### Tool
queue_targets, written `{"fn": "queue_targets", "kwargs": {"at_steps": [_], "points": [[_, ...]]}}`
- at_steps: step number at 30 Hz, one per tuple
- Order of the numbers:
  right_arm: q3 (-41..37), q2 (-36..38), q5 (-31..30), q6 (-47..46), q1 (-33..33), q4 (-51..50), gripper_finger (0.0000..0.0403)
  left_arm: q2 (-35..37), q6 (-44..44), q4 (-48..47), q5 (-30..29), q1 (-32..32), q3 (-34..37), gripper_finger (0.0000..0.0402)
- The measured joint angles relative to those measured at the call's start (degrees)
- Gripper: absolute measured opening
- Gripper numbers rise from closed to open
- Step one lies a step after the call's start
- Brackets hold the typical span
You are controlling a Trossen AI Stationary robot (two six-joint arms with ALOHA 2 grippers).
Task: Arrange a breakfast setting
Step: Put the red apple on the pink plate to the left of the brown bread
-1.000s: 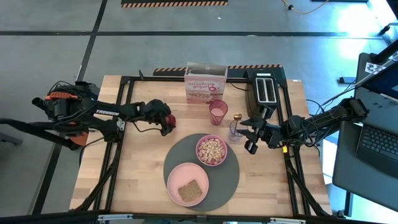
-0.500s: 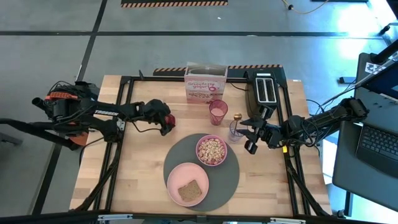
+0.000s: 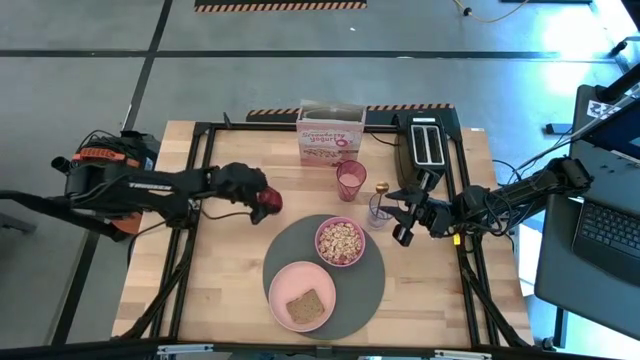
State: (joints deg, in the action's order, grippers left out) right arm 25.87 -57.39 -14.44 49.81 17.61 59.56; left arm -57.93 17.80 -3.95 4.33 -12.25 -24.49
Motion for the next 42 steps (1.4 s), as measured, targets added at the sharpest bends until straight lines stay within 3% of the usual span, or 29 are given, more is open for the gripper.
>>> {"fn": "queue_targets", "kwargs": {"at_steps": [8, 13, 18, 24, 34, 42], "points": [[0.02, 0.0, -0.11, 0.0, 0.0, -0.18, 0.0104, 8.62, 5.92, 7.38, 0.61, 16.45, 0.0, 0.0333], [0.02, 0.0, -0.16, -0.01, 0.0, 0.21, 0.0104, 6.35, 6.01, 13.96, -8.35, 28.58, -0.04, 0.0334], [0.02, 0.0, -0.46, -0.03, 0.0, 0.24, 0.0104, 0.27, 6.12, 18.71, -13.83, 35.72, -0.06, 0.0334], [0.02, 0.0, -0.57, 1.02, 0.0, 1.0, 0.0104, -10.02, 6.1, 21.59, -13.75, 38.42, -4.66, 0.0334], [0.03, 0.0, -0.54, 3.16, 0.0, 2.64, 0.0104, -28.48, 0.31, 12.43, -9.84, 38.95, -20.67, 0.0334], [0.98, 0.0, 0.06, 3.13, 0.0, 1.18, 0.0104, -35.13, -1.84, 12.03, -9.76, 38.62, -22.27, 0.0334]]}}
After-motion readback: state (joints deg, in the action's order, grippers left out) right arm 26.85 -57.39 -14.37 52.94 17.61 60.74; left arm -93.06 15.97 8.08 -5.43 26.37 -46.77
